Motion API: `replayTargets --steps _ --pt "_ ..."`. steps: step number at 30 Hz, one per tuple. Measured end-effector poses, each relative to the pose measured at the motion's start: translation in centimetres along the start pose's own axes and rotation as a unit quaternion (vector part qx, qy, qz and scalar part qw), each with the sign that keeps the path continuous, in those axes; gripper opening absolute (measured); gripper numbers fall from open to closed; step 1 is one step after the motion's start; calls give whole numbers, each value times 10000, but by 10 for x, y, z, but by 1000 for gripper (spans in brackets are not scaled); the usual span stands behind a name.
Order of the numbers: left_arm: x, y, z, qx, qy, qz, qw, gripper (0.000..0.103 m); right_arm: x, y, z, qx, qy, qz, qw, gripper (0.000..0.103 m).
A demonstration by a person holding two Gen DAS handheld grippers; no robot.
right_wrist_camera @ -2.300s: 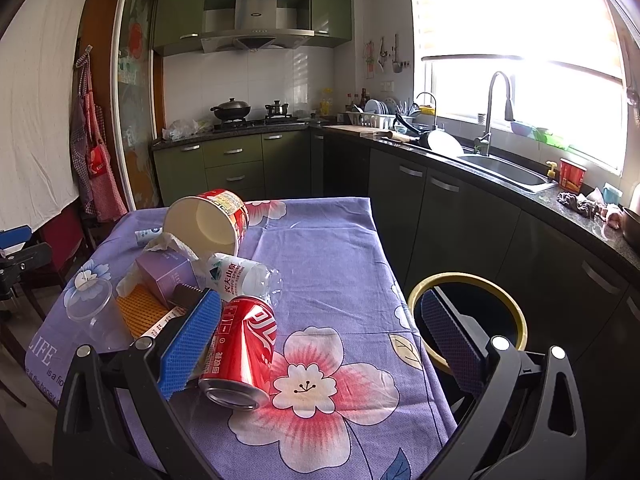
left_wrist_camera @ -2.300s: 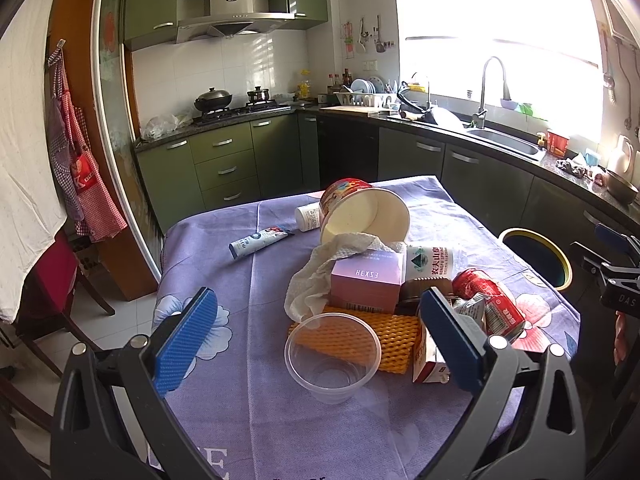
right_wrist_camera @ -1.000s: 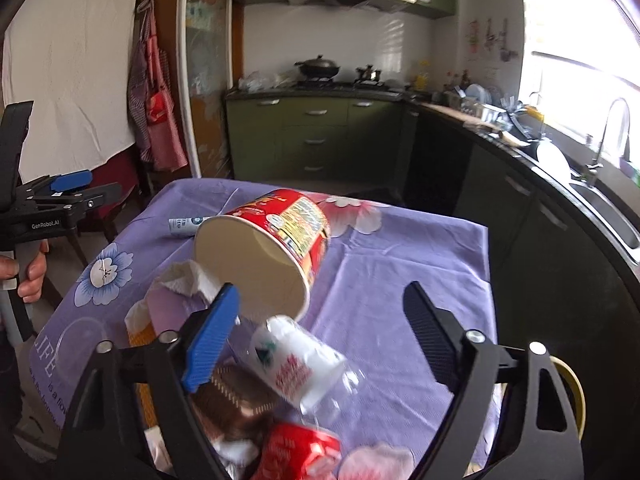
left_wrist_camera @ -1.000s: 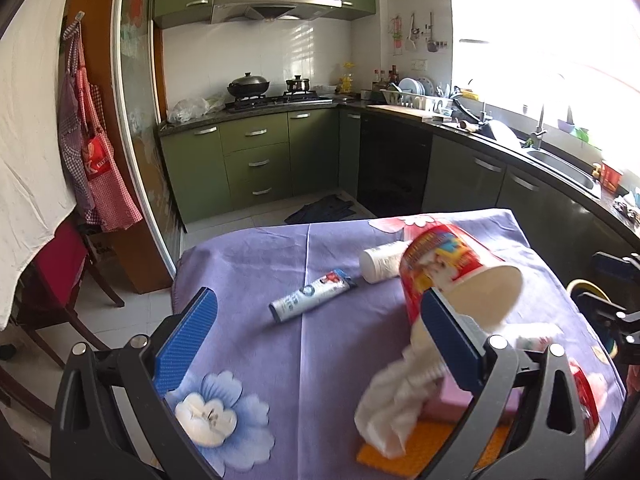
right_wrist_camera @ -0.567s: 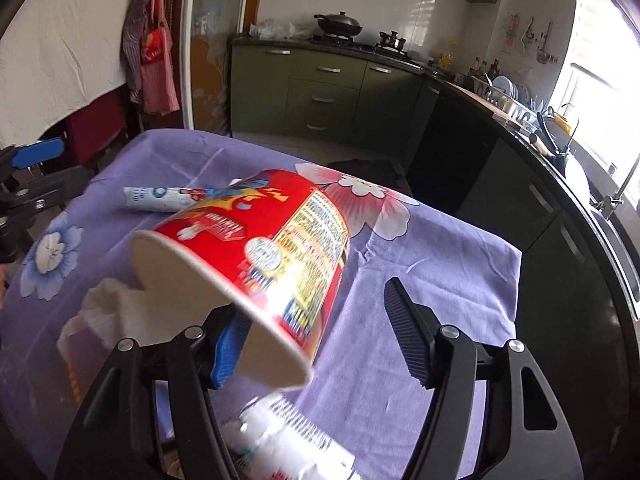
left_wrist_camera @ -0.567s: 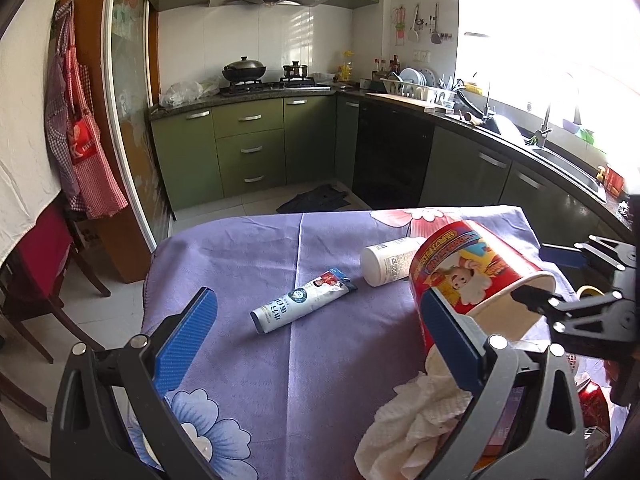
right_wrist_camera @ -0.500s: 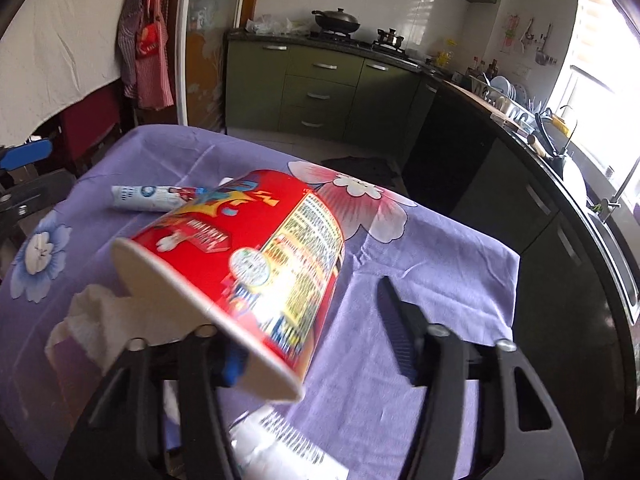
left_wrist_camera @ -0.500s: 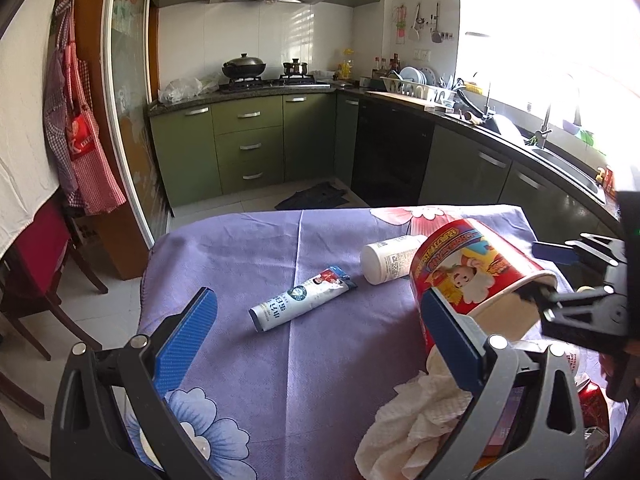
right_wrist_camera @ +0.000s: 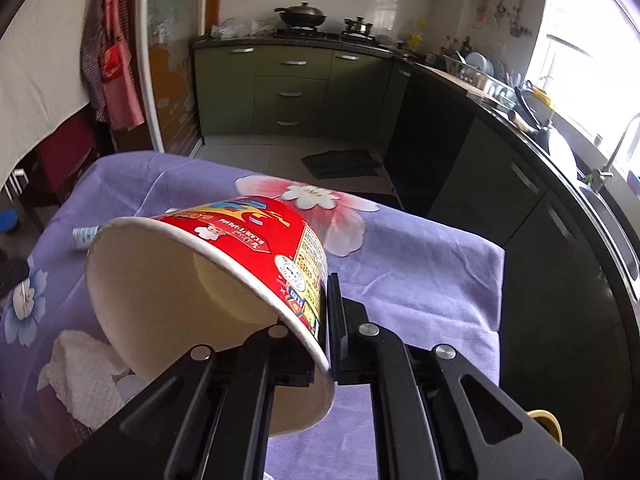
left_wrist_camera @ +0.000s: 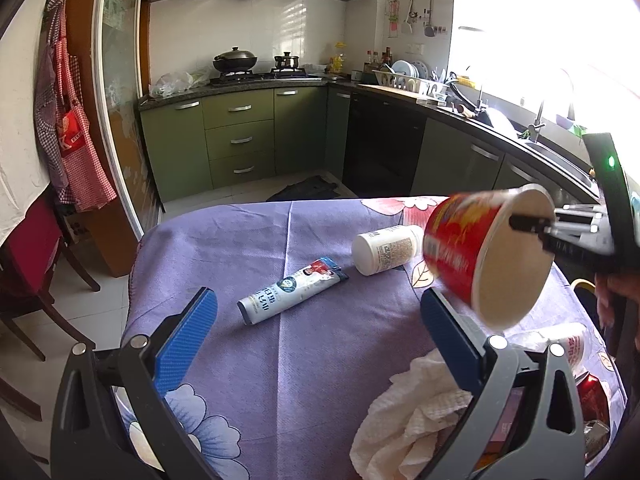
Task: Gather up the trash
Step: 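Carry the red paper cup with the right gripper over the bin and release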
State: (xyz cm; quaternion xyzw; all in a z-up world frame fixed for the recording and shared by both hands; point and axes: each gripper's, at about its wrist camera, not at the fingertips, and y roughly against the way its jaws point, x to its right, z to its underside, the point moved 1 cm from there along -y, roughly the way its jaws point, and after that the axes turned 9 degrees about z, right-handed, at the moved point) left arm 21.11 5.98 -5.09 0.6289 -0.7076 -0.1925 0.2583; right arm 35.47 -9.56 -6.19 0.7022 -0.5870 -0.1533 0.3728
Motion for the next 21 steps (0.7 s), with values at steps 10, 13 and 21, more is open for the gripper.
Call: replayTargets --steps 10,13,21 --pt "6 11 1 153 -64 90 9998 97 131 44 20 -557 -1247 -37 9906 6" --pt "8 16 -1 227 -91 150 9996 97 192 58 48 -914 -1812 73 9792 6" --pt "16 14 0 231 -220 174 9993 97 348 41 180 -2489 -3381 518 9061 6"
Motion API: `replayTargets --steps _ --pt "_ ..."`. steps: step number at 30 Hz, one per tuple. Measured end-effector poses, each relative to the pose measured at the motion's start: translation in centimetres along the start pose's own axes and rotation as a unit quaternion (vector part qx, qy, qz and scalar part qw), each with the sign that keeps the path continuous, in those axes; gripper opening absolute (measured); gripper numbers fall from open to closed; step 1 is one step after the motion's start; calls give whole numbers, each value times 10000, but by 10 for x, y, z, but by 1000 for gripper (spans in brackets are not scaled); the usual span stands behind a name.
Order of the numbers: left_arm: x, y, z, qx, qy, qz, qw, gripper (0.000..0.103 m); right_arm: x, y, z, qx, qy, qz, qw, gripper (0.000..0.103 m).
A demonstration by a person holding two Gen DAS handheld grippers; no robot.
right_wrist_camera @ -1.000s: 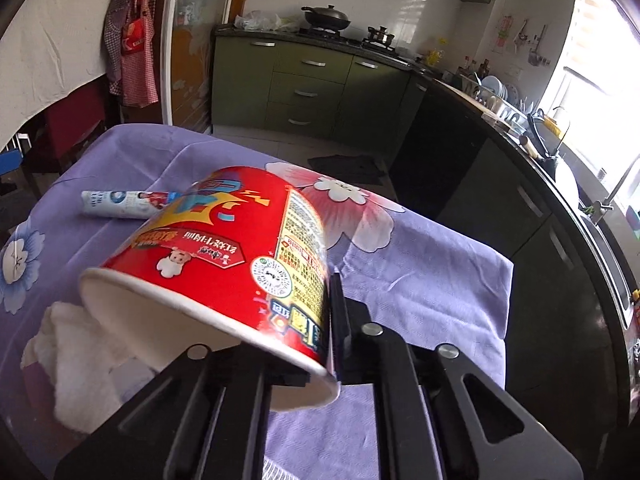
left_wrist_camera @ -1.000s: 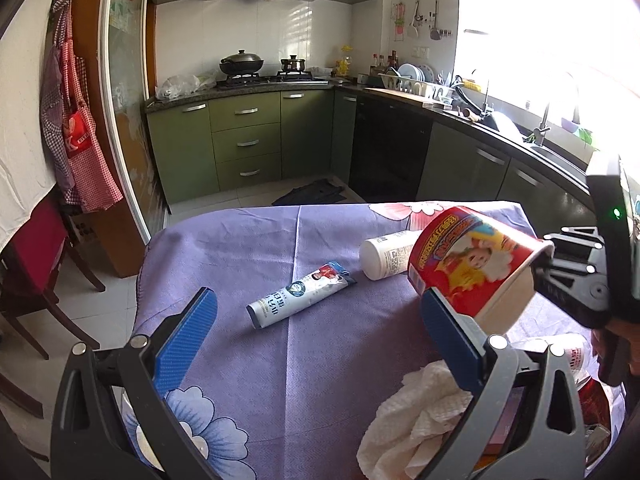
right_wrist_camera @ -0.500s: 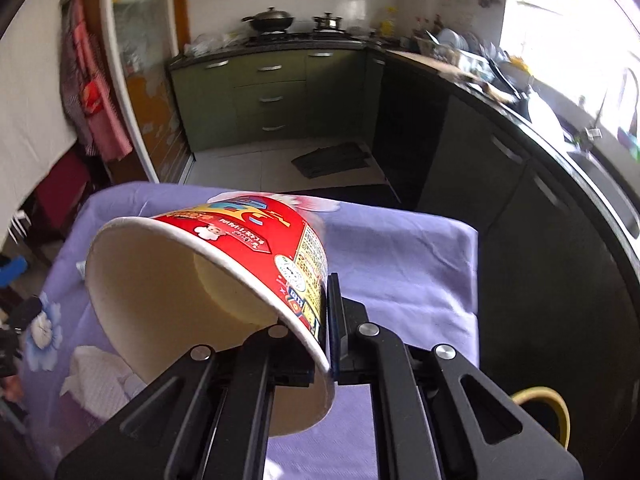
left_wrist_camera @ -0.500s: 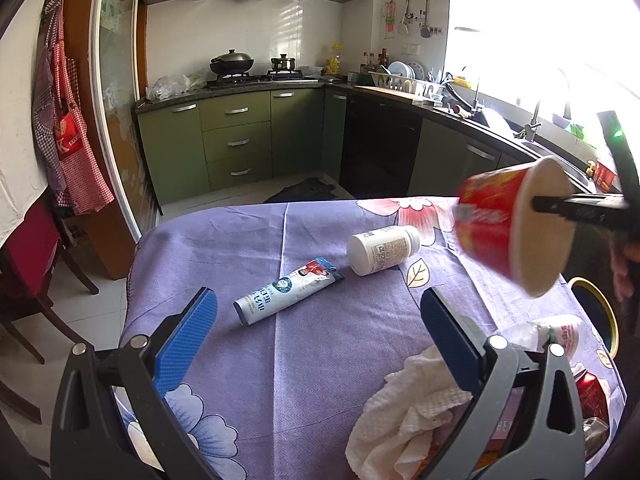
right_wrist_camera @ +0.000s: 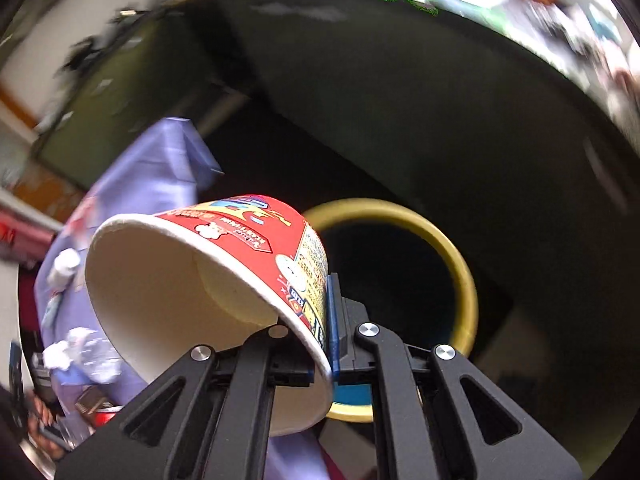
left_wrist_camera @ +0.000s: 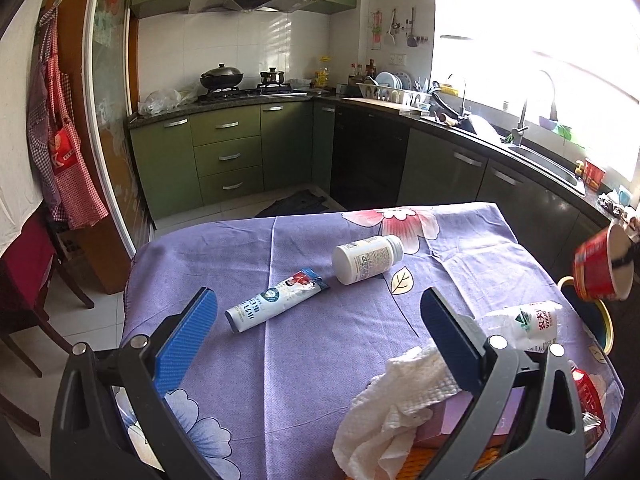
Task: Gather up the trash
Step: 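Carry the red paper cup with the right gripper over the bin and release, then grasp the white toothpaste tube with the left gripper while the right gripper hovers over the bin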
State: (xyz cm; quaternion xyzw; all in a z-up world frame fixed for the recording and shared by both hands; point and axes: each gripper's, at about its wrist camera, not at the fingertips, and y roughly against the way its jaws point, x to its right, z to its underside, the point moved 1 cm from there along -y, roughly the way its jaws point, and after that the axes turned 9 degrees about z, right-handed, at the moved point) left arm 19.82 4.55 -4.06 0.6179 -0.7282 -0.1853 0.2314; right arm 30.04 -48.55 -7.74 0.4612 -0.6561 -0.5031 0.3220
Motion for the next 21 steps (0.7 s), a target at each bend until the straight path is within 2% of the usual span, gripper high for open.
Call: replayTargets --steps 4,10,12,13,14,15,21 --pt "5 -2 1 -11 -73 11 10000 97 30 -48 -4 -544 -166 242 9981 6" --pt "10 -6 3 -50 -181 79 9998 97 31 -89 -16 -1005 -211 427 9938 6" --pt "10 -7 4 -65 -201 105 9997 97 33 -97 -21 -1110 -296 409 9925 8" --pt "10 -8 4 -69 -213 118 9997 97 37 -101 -21 -1168 -343 376 9919 13" --pt "11 -8 5 -73 -220 131 9996 97 40 -102 -23 -1189 -444 352 9913 24" --pt "11 -8 5 -81 -220 153 9996 97 42 -101 -26 -1155 -494 409 9912 29" --pt "15 0 2 -28 -237 235 9994 97 46 -75 -1 -798 -408 316 9955 35"
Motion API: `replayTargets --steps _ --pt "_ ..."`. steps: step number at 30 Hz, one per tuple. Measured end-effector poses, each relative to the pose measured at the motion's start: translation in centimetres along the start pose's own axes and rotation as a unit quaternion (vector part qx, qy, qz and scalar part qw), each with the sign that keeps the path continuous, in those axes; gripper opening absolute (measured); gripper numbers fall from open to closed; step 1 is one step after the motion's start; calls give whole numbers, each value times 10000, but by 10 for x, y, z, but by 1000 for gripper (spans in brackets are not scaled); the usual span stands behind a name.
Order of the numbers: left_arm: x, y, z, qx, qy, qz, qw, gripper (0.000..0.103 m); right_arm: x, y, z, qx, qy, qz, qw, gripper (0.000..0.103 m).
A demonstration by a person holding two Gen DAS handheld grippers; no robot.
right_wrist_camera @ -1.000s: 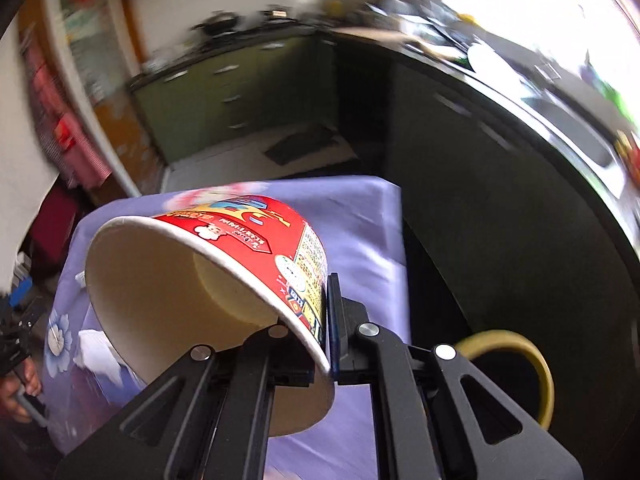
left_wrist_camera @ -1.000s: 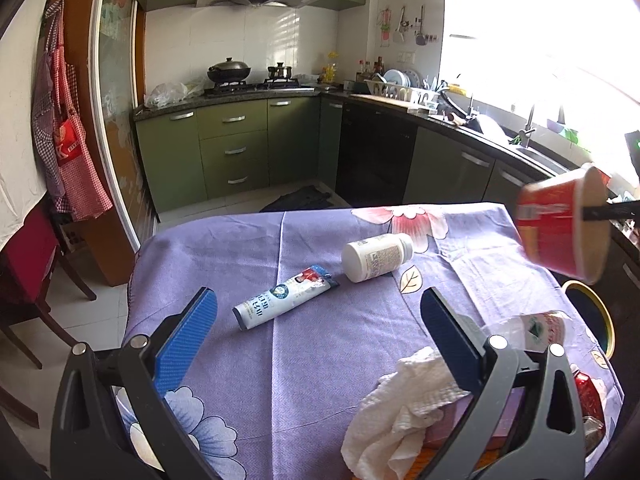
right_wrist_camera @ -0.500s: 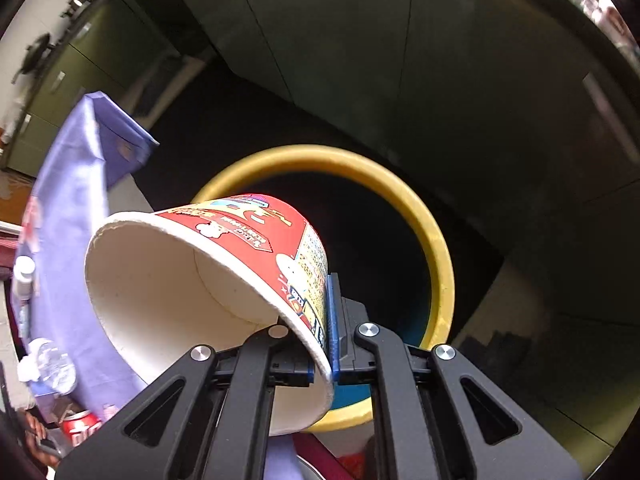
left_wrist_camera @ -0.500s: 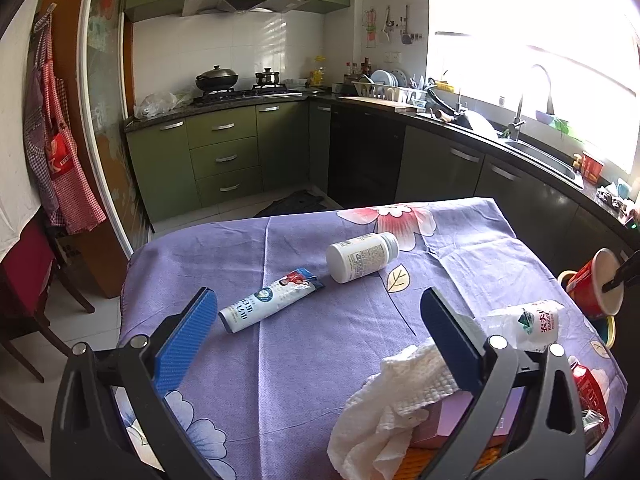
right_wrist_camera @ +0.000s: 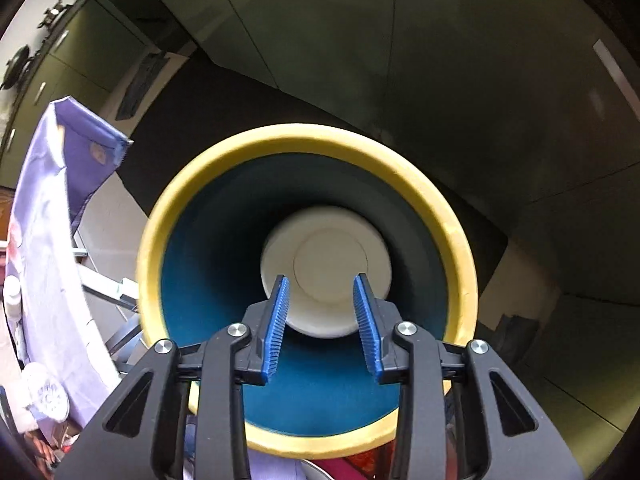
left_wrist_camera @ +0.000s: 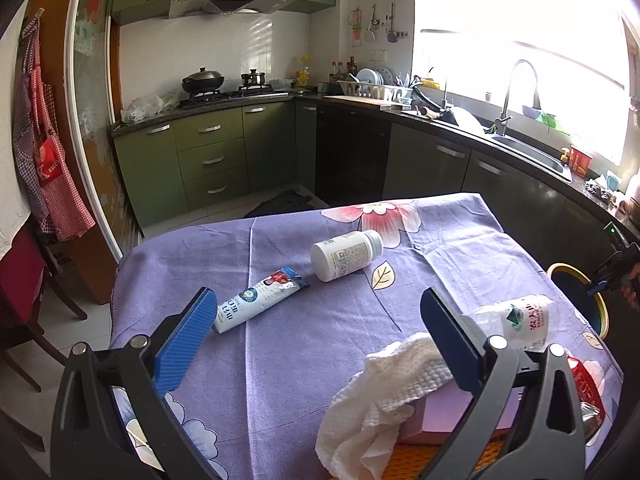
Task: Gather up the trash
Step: 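Grasp the white toothpaste tube with the left gripper while the right gripper hovers over the bin, then carry the toothpaste tube with the left gripper over the bin and release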
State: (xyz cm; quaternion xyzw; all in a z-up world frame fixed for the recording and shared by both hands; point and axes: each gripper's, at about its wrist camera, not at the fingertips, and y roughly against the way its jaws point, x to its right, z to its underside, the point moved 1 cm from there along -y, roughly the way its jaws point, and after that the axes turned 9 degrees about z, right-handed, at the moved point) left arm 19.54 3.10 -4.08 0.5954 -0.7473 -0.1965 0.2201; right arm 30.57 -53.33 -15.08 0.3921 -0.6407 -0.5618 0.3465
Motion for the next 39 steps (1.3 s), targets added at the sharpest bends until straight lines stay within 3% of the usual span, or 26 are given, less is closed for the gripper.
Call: replayTargets --steps 6,9,13,16,18,25,28,30,32,33,35,39 --pt "-12 2 -13 -180 -69 2 9998 97 -18 33 33 355 325 -255 9985 44" --pt "-27 -15 -24 -482 -433 51 9979 97 -26 45 45 458 503 -366 9970 44" --pt "-42 -49 -30 -898 -1244 504 9869 97 -41 49 56 485 646 -503 9955 45" --pt "-52 -81 -20 -1320 -1798 658 9726 97 -45 50 62 506 699 -563 9947 47" --pt "-59 -104 -13 -1649 -1889 685 9656 96 -47 48 65 493 738 -580 9944 47" --pt "-75 -141 -3 -1941 -1939 787 9584 93 -68 33 59 441 793 -562 9943 47" --pt "-83 -150 -1 -2120 -1716 986 9570 72 -72 32 60 448 808 -584 9940 48" --pt "-88 -154 0 -2290 -1554 1151 9540 46 -75 30 59 438 819 -598 9939 48" --pt "-88 -152 2 -2323 -1414 1277 9538 37 -74 29 59 433 838 -625 9936 48" --pt "-89 -151 3 -2344 -1368 1302 9536 27 -75 29 59 434 848 -645 9934 48" --pt "-89 -148 6 -2366 -1195 1420 9537 24 -77 28 61 430 873 -695 9928 48" --pt "-83 -138 8 -2344 -1100 1310 9570 19 -80 30 64 447 956 -772 9914 48"
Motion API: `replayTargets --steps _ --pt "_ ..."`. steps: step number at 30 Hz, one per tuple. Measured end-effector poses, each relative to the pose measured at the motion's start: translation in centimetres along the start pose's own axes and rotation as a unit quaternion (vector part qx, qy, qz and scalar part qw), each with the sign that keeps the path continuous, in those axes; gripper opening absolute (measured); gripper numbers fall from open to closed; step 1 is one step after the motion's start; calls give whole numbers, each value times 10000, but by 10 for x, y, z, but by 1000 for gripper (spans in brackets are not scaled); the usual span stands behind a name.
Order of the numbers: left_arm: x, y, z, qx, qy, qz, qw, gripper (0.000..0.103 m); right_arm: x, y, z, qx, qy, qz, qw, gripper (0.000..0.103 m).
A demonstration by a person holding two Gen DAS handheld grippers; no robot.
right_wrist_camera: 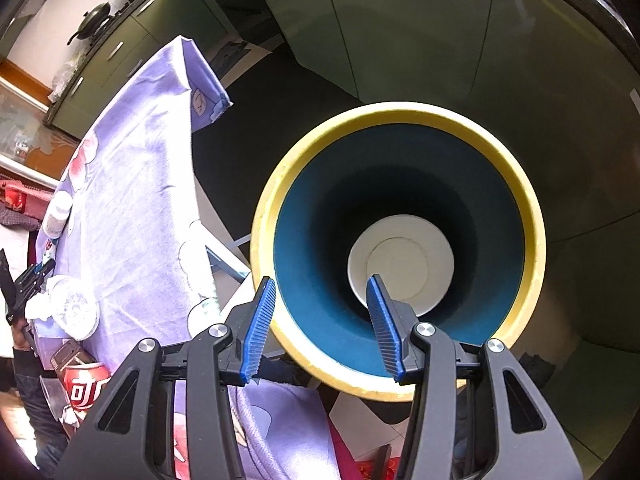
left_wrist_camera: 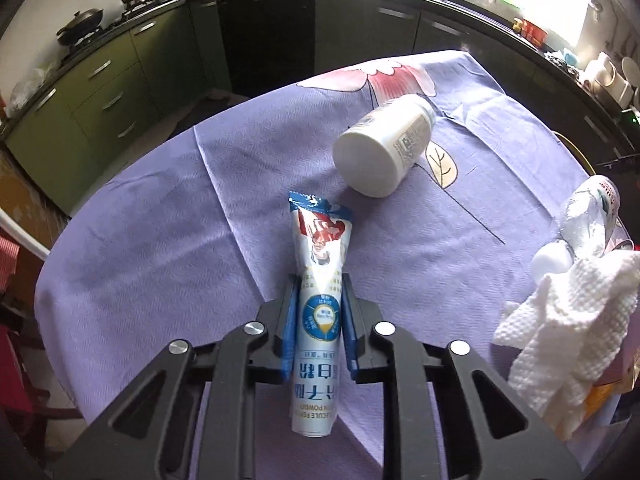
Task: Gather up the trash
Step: 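Carry the toothpaste tube with the left gripper over the bin and release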
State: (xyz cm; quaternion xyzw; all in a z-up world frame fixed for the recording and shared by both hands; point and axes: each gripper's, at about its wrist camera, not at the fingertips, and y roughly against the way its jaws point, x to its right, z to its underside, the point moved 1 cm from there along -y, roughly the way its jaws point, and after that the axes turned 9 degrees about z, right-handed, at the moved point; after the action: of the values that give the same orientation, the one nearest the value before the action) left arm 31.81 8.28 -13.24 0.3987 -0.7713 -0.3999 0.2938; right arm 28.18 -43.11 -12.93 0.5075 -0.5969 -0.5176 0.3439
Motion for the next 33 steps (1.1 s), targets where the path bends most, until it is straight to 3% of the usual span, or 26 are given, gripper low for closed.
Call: replayTargets --steps 6,10,17,21,24,30,33 --pt "22 33 -7 170 -77 -321 9993 19 2 11 7 150 44 -119 9998 48" --pt "64 67 -20 348 -387 -392 9979 19 13 17 12 287 16 -137 9995 48" --pt "183 84 -66 464 -1173 390 9913 19 49 32 30 585 -142 -162 9981 48" --pt "263 66 -98 294 -1743 1013 9790 19 76 44 46 751 -253 -215 9966 48" --pt "328 35 -122 -35 -2226 1383 9650 19 98 53 59 817 -346 -258 9957 48" --pt "430 -39 -148 -679 -3052 1556 9370 19 140 71 88 1013 -640 -349 9922 50" --pt "459 -75 -158 -901 -3244 1575 9283 19 153 75 102 1089 -744 -410 9904 50"
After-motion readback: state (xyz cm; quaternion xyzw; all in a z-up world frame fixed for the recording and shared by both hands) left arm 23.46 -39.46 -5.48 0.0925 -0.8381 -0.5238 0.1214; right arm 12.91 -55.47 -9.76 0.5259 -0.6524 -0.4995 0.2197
